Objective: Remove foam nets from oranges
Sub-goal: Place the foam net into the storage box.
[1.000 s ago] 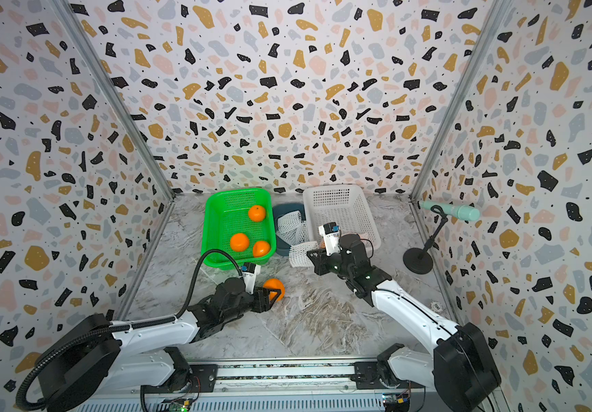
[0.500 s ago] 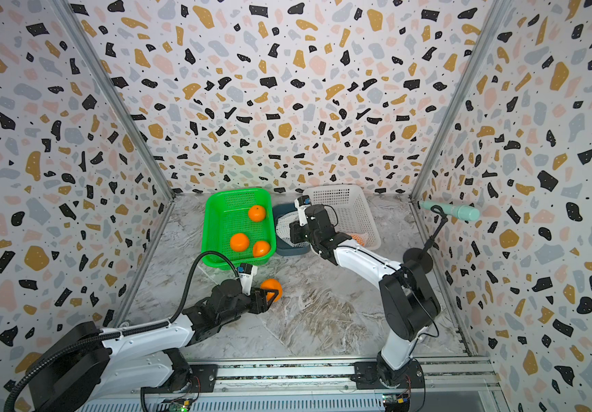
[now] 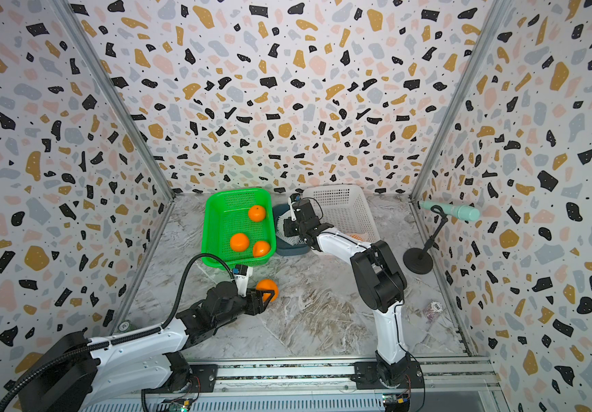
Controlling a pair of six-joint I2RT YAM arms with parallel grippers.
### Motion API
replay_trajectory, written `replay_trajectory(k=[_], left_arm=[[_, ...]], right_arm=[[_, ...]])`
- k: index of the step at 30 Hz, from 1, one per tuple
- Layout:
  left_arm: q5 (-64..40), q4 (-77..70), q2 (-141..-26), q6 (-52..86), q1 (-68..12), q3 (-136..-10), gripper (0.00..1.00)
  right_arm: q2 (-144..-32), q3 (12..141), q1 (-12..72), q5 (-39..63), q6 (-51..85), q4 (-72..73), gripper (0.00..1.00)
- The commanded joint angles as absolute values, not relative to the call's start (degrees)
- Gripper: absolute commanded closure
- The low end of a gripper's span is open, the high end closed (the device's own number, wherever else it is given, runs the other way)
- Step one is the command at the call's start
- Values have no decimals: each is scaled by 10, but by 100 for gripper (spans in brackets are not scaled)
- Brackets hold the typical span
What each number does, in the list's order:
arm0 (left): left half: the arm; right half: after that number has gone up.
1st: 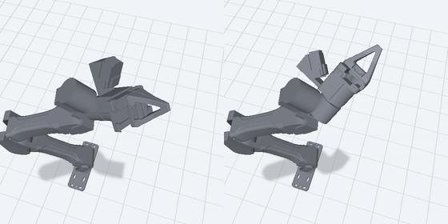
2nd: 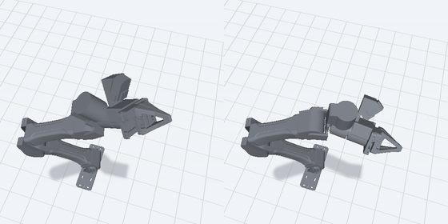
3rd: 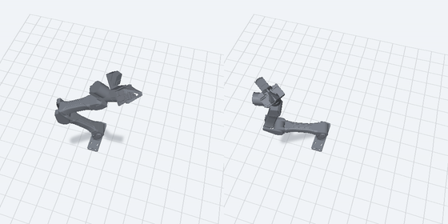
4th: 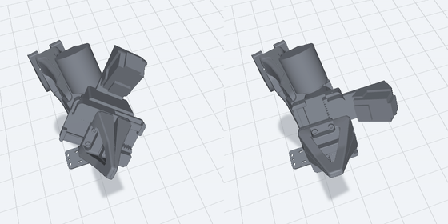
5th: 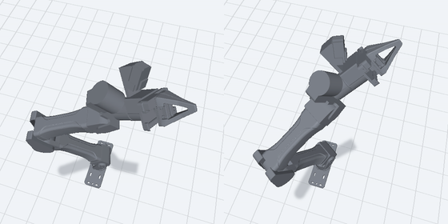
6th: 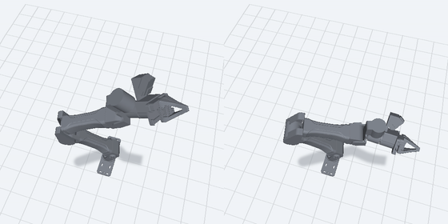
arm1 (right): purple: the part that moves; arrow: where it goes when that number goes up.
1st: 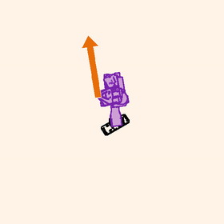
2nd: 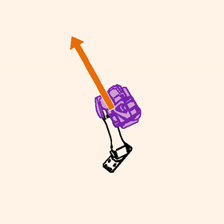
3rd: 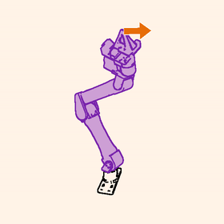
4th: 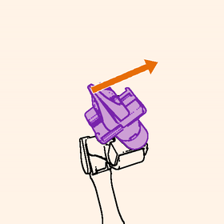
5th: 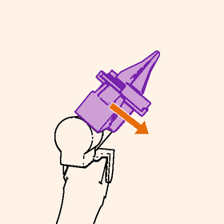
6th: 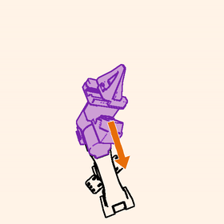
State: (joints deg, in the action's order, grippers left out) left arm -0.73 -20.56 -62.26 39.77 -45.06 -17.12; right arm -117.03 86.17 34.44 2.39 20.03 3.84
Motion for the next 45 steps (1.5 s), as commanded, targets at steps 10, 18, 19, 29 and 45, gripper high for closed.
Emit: replay_trajectory(k=[10, 18, 19, 29, 45], left_arm=[[1, -207, -603, 393, -446, -165, 30], [1, -208, -600, 393, -445, -162, 30], [1, -208, -599, 393, -445, -162, 30], [3, -209, -595, 393, -443, -159, 30], [2, -211, -597, 390, -440, -159, 29]], right_arm=[[-1231, 898, 370, -27, 229, -11, 92], [-1205, 866, 374, -28, 237, -3, 82], [-1197, 859, 374, -28, 237, 0, 79], [-1150, 829, 374, -32, 239, 5, 45], [-1090, 803, 374, -37, 234, 12, 60]])
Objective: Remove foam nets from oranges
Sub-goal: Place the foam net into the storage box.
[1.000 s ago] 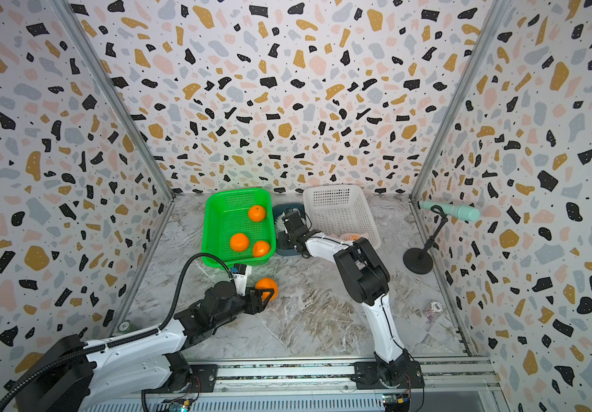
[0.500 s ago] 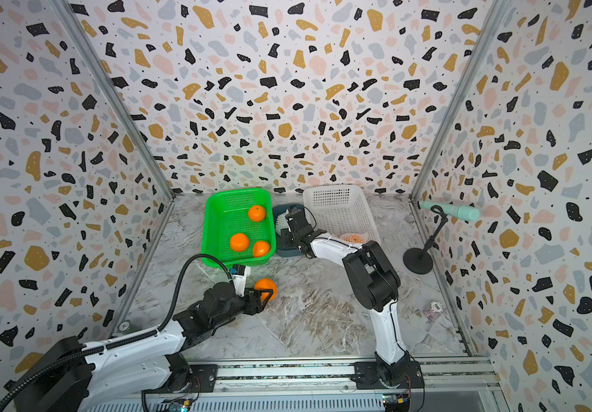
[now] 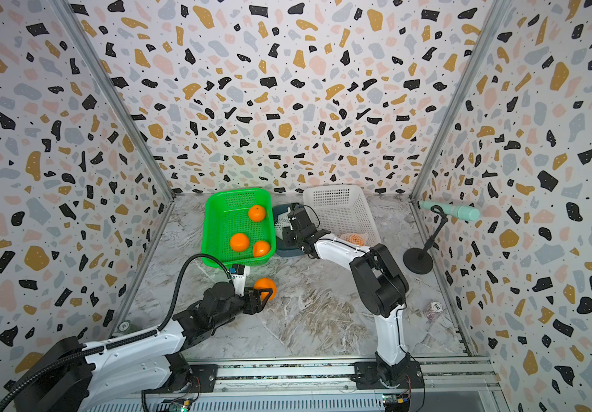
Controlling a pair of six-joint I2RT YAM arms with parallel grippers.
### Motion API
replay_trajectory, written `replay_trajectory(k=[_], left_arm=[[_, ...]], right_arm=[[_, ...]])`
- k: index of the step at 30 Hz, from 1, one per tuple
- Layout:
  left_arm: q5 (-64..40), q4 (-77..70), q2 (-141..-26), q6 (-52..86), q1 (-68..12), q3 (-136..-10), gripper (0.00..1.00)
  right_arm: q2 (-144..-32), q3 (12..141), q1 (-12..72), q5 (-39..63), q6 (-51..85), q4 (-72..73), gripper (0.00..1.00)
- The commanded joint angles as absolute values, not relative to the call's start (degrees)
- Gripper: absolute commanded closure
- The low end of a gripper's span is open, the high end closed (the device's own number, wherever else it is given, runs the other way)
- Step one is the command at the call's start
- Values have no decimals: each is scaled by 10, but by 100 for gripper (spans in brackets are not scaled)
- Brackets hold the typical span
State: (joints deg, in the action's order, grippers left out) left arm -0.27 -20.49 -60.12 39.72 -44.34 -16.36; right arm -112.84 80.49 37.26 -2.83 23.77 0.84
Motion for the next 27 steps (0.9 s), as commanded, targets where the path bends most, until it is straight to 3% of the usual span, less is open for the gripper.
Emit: replay_trajectory(k=[1, 6, 27], left_arm=[[2, -211, -598, 390, -440, -159, 29], [0, -211, -599, 390, -439, -160, 29], [3, -195, -589, 384, -437, -159, 29]], right_arm=[[-1089, 804, 374, -35, 233, 12, 66], [-1103, 834, 376, -29, 217, -3, 73], [-1257, 1006, 358, -58, 184, -86, 76]])
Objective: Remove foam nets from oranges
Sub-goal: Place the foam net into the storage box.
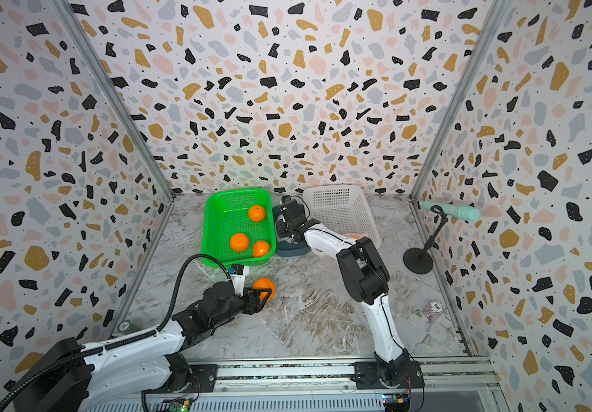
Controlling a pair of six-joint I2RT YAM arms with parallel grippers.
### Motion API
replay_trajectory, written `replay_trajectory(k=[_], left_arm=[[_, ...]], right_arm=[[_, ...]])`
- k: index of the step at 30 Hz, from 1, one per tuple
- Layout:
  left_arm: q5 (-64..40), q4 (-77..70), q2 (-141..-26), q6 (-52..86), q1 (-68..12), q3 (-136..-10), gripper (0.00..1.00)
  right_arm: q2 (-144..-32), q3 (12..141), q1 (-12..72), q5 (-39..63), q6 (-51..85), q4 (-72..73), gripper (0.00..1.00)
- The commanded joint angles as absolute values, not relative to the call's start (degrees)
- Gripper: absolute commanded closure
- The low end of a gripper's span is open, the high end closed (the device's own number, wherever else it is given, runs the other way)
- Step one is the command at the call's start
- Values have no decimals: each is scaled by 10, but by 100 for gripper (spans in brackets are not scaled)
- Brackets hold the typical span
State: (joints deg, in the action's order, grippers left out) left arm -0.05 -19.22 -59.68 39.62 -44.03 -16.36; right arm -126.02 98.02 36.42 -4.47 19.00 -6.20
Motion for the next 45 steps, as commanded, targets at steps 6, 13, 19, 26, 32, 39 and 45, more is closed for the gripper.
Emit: replay_trajectory(k=[6, 13, 19, 26, 32, 39, 45], left_arm=[[2, -189, -589, 381, -435, -164, 29], [2, -189, -586, 382, -435, -161, 29], [1, -191, -585, 379, -435, -164, 29], [0, -194, -586, 380, -435, -164, 29], [0, -194, -578, 382, -435, -159, 29], [0, -192, -575, 382, -434, -159, 29], [0, -192, -573, 382, -435, -162, 29]], right_arm=[[-1287, 1028, 350, -57, 186, -92, 76], [-1257, 974, 352, -56, 197, -73, 78], [-1187, 892, 358, -61, 203, -37, 78], [-1135, 850, 371, -65, 203, -29, 77], [-1111, 826, 373, -64, 210, -26, 74], [-1083, 808, 375, -50, 205, -6, 72], [-1082, 830, 379, -35, 190, -17, 74]])
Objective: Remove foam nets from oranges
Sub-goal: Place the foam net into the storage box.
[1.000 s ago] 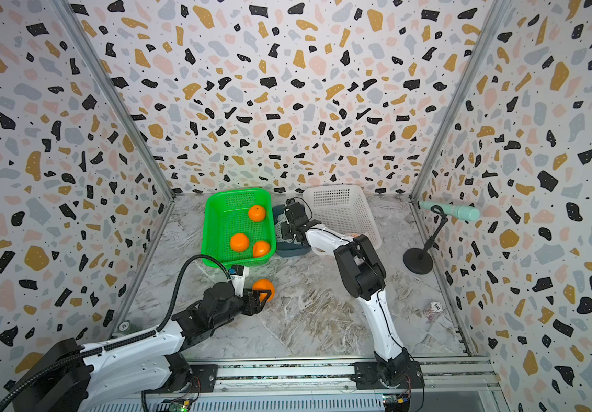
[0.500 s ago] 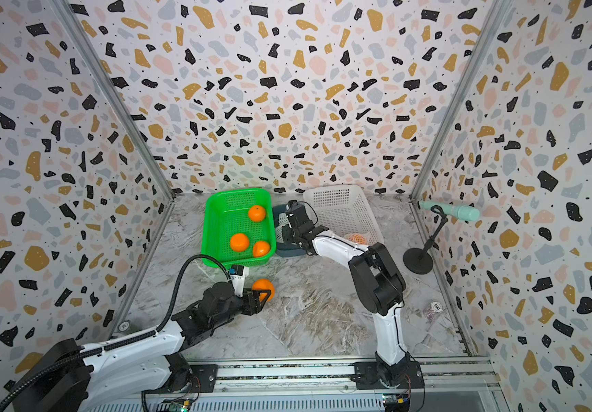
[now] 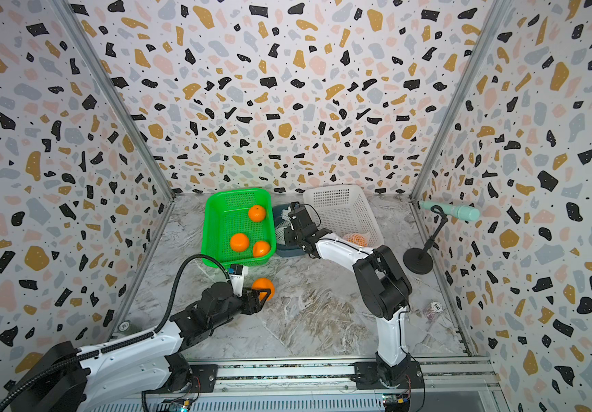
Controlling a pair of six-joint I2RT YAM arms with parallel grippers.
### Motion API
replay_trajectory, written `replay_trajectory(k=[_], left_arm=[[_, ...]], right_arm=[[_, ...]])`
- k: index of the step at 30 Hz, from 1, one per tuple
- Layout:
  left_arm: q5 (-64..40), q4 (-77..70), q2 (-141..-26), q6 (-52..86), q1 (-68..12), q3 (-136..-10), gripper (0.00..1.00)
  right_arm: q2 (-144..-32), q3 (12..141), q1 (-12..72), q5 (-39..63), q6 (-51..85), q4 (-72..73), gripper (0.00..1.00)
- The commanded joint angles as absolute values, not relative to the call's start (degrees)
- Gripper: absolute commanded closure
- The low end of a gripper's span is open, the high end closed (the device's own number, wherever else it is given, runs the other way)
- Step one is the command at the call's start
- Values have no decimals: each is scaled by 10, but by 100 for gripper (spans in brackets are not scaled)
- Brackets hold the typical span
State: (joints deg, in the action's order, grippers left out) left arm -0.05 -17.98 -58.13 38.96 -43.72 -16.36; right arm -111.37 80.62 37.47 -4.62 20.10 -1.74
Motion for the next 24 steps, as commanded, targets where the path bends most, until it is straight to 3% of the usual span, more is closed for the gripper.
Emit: replay_trajectory(k=[1, 13, 24], left_arm=[[-1, -192, -573, 382, -435, -162, 29], [0, -187, -568, 384, -434, -160, 29], [3, -178, -554, 383, -434, -158, 29]], right_arm=[[-1088, 841, 380, -29, 185, -23, 74], [-1205, 979, 378, 0, 165, -88, 76], [-1208, 941, 374, -12, 175, -73, 77]])
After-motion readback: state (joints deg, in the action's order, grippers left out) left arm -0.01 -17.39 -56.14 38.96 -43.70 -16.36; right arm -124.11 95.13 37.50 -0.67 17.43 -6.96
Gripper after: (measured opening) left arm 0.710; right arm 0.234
